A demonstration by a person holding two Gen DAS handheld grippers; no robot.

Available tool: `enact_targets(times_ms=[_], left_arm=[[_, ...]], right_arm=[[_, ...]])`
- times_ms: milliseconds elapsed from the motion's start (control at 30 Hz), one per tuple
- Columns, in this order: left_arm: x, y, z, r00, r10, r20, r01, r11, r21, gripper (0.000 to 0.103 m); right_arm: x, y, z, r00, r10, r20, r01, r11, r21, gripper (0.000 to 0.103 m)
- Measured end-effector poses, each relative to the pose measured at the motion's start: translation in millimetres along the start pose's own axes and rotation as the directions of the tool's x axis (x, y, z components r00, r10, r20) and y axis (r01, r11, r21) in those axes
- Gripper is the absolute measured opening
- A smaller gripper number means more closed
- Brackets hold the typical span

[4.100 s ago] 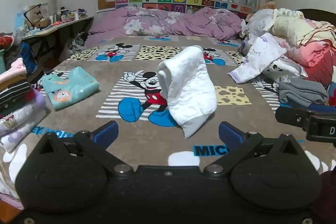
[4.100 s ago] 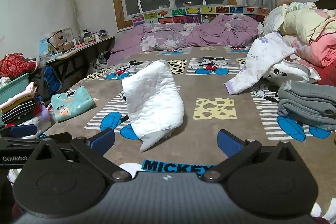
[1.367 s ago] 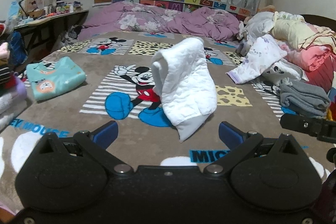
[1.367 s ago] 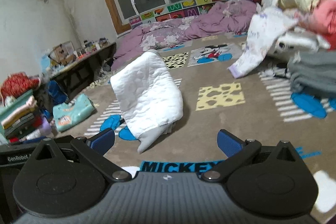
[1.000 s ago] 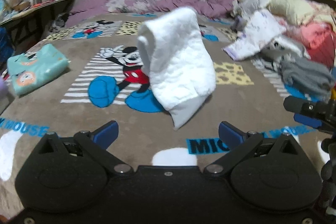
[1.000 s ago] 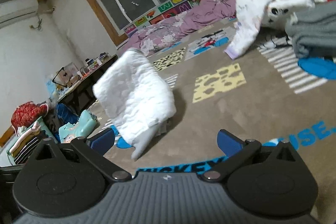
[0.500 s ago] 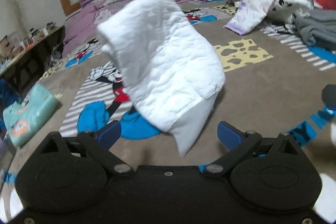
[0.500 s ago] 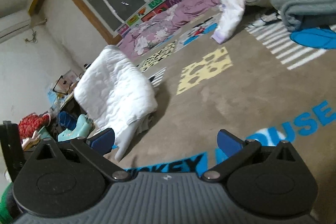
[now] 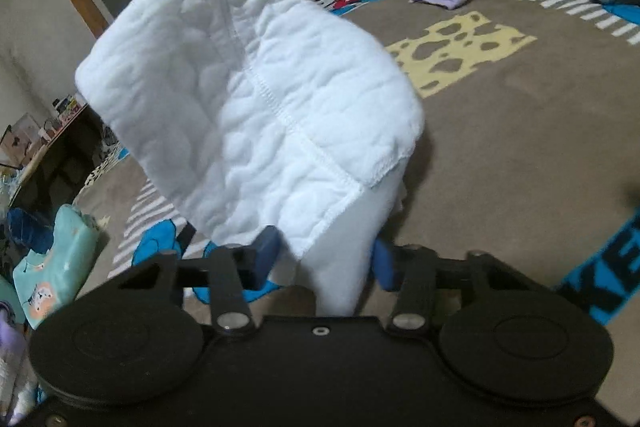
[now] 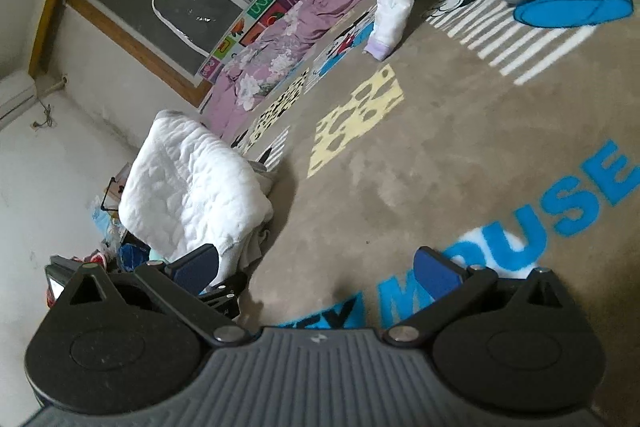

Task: Fold clothes
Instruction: 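Grasp the grey cuff of the white garment with the left gripper, then lift the garment with the left gripper while the right gripper grasps the other grey cuff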

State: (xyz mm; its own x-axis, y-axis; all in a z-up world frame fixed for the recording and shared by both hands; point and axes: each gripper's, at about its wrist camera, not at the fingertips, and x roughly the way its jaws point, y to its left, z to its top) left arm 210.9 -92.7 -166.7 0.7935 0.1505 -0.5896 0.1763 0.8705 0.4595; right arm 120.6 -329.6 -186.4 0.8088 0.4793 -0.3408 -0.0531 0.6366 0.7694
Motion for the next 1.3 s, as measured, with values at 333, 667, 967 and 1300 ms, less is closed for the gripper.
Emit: enact_targets(times_ms=[333,667,967,1300], left_arm=[[-33,7,8,0.998,-0.032,0.06,0.036,0.998,-0.057,0.011],[-81,-6,24,0.972,-0.2,0.119,0.217,0.964,-0.154,0.011],[-99,-61,36,0.918,-0.379,0.116,0.392,0.912,-0.121,0.01],[-108,-114,53,0.839,-0.537,0.088,0.543,0.836,-0.075,0.01]], right_arm=[[-4,-15,6,0.997,0.068,0.041,-0.073,0.988,0.135,0.103],[-20,-44,11,0.973,0.17,0.159,-0.218,0.906,0.363,0.103],[-46,-66,25,0.956,0.1,0.277,-0.212,0.887,0.411,0.103],[-68,-93,31,0.935,0.02,0.354,-0.197,0.859,0.472,0.103]])
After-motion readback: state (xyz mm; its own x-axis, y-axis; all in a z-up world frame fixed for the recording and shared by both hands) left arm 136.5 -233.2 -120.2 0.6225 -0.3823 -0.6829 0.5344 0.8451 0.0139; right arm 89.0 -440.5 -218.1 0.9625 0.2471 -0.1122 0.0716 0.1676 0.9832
